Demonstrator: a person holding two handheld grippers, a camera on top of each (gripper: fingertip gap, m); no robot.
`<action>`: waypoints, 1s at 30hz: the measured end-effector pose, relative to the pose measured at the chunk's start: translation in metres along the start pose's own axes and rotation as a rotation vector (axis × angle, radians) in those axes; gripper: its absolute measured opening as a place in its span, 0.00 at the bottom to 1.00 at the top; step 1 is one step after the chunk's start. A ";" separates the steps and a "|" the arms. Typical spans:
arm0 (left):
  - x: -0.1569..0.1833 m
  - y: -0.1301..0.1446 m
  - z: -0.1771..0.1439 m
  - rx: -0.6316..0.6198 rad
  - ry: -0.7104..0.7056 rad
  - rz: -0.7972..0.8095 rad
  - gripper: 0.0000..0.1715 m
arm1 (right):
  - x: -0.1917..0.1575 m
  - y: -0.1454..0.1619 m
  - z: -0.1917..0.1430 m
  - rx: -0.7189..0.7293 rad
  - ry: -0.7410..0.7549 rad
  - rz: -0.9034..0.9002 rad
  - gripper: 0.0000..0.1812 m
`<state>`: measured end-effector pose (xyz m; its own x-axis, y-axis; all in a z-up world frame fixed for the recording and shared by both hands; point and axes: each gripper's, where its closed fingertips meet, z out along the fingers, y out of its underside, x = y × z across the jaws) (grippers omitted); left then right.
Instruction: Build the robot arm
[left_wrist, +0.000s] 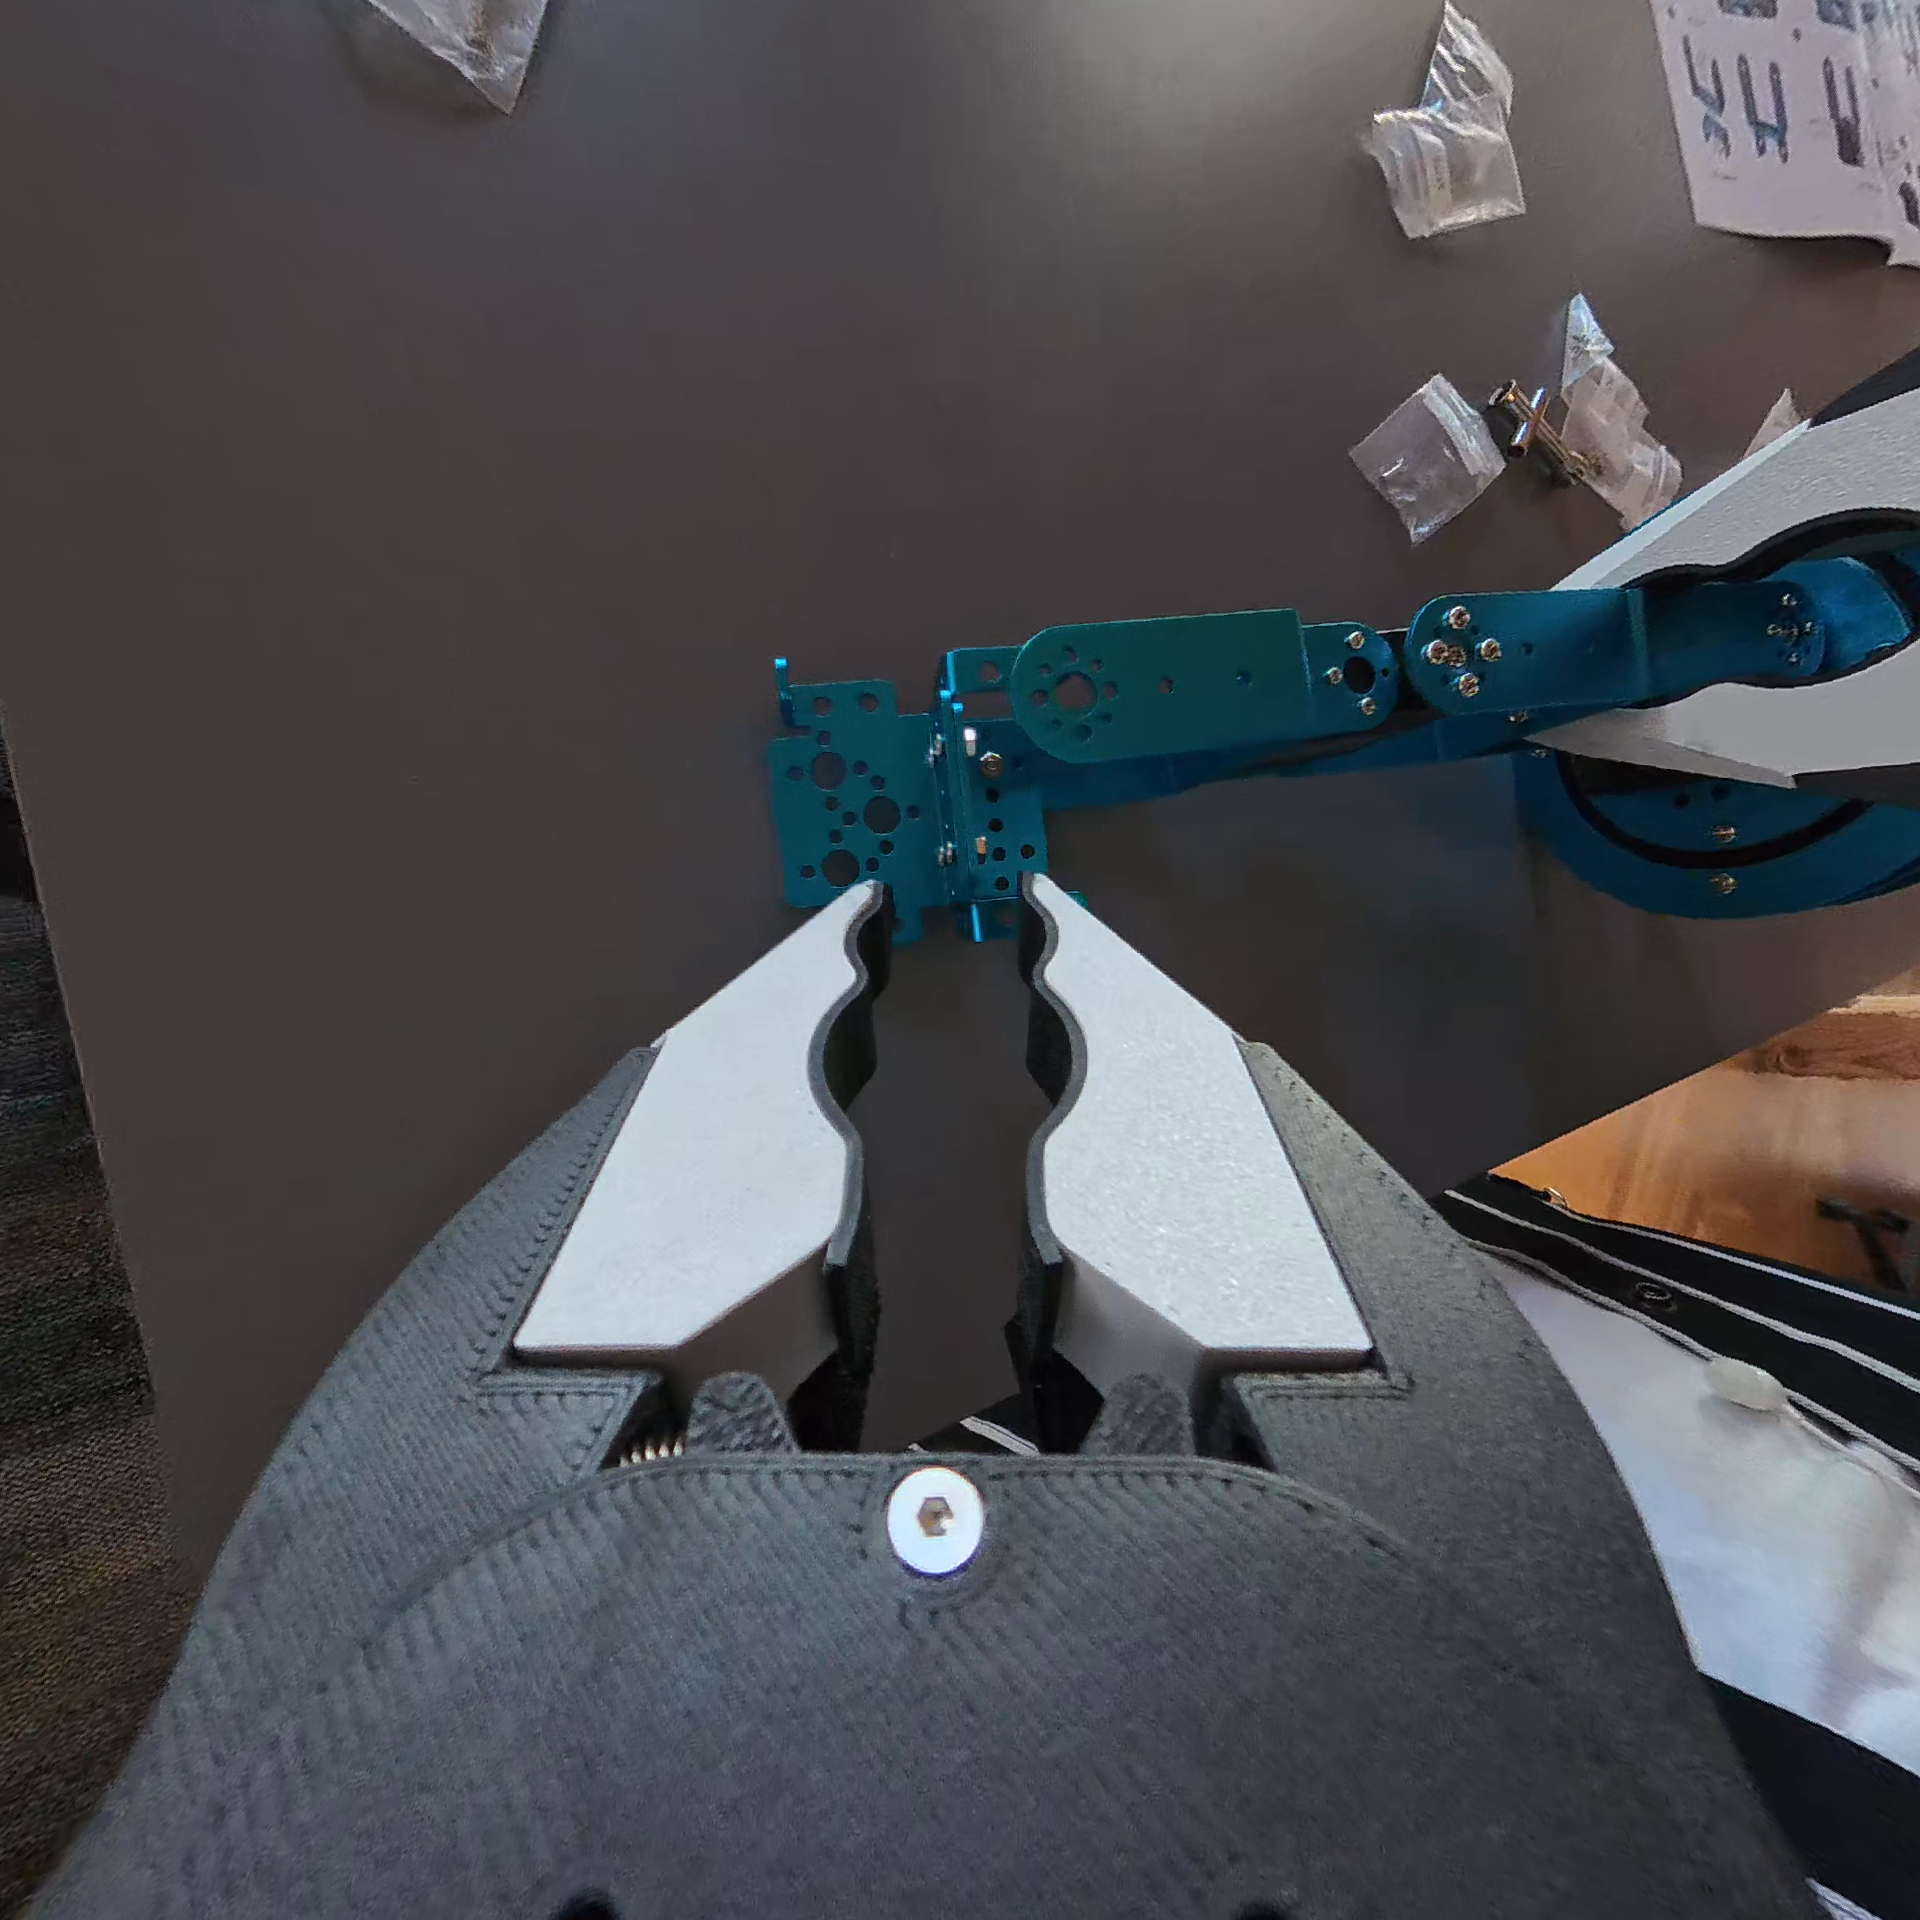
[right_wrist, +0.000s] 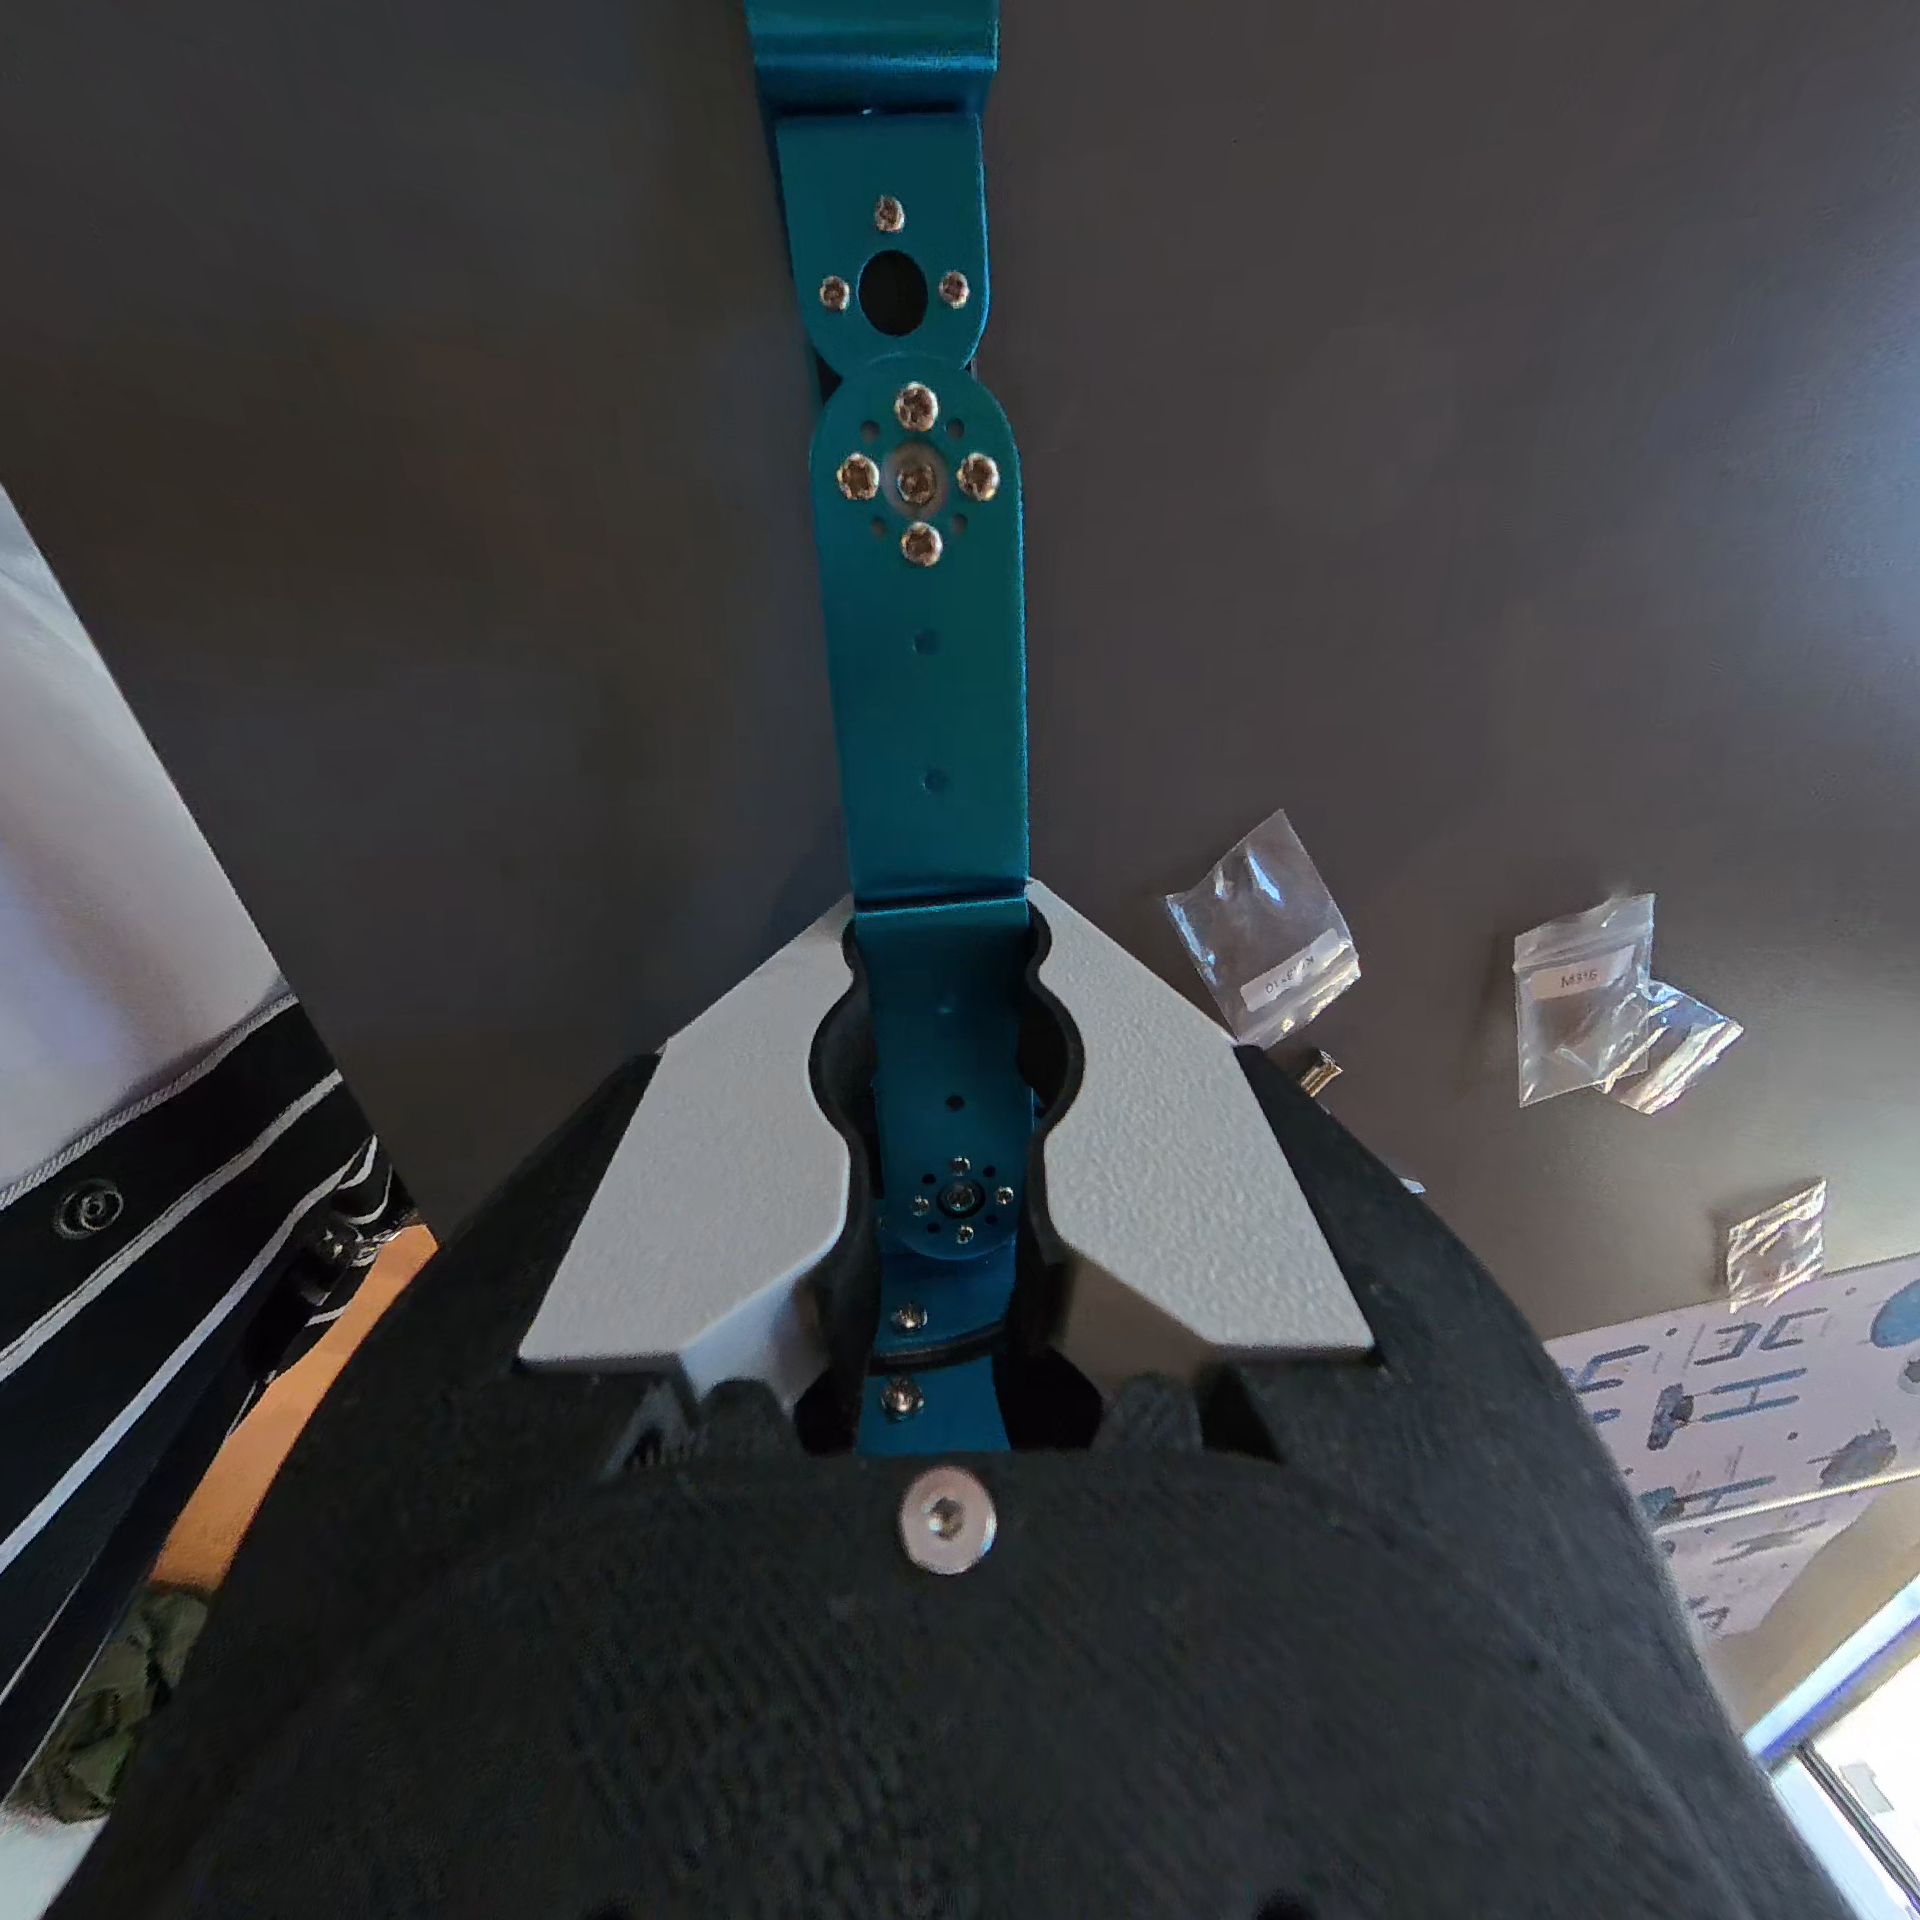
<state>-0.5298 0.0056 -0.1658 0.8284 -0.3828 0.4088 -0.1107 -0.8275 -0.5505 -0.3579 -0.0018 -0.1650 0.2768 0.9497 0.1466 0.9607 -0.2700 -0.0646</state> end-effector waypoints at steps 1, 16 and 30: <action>0.000 0.000 -0.001 0.003 0.002 -0.001 0.13 | 0.000 0.000 0.000 -0.005 0.001 -0.001 0.12; -0.006 0.002 -0.004 0.005 0.037 -0.013 0.13 | 0.003 0.002 0.005 -0.063 -0.033 0.000 0.13; -0.010 0.001 -0.006 0.019 0.041 -0.018 0.13 | 0.003 0.002 0.006 -0.074 -0.061 -0.010 0.13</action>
<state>-0.5417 0.0068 -0.1662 0.8072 -0.3844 0.4480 -0.0849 -0.8266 -0.5563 -0.3552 0.0018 -0.1700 0.2677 0.9596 0.0861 0.9630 -0.2695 0.0096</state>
